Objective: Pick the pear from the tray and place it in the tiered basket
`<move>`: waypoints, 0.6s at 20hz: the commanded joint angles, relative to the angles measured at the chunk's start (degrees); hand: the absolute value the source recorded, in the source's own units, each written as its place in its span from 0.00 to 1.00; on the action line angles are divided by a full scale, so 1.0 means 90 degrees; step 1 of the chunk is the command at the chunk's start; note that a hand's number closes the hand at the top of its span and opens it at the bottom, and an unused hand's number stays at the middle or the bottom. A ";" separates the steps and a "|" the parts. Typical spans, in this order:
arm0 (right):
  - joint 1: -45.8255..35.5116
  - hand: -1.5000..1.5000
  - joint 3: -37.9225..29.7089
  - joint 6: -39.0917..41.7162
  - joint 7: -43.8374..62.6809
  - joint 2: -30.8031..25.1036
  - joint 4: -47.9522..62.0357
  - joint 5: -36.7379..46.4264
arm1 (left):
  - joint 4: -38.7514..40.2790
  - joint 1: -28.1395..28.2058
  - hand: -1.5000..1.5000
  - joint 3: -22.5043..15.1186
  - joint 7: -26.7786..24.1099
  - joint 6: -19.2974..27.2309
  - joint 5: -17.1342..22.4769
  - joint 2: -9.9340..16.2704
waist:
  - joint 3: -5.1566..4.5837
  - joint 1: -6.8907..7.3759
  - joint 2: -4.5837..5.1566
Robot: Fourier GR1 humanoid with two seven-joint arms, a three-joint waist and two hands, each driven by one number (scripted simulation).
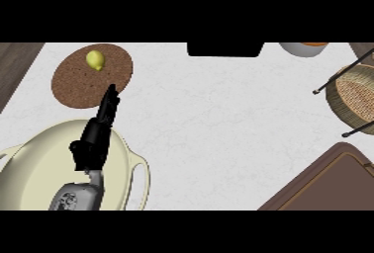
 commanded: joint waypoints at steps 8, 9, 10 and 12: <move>-0.0921 0.00 -0.0723 0.0125 -0.0122 0.0398 0.2293 -0.0713 | -0.0016 -0.0048 0.50 -0.0111 0.0060 0.0027 -0.0036 0.0009 | 0.0005 -0.0005 0.0001; -0.0817 0.00 -0.0796 0.0216 -0.0228 0.0361 0.2291 -0.0814 | -0.0001 0.0048 0.50 0.0083 -0.0002 0.0003 0.0098 0.0092 | 0.0003 -0.0036 -0.0010; -0.1179 0.00 -0.0880 0.0179 -0.0246 0.0305 0.2711 -0.0847 | -0.0016 -0.0489 0.50 -0.0059 0.0451 0.0169 -0.0109 -0.0053 | 0.0009 0.0014 0.0017; -0.1228 0.00 -0.1328 0.0128 -0.0135 0.0296 0.2771 -0.1211 | -0.0033 0.0316 0.50 -0.0291 -0.0216 0.0193 -0.0079 -0.0127 | 0.0005 0.0011 -0.0003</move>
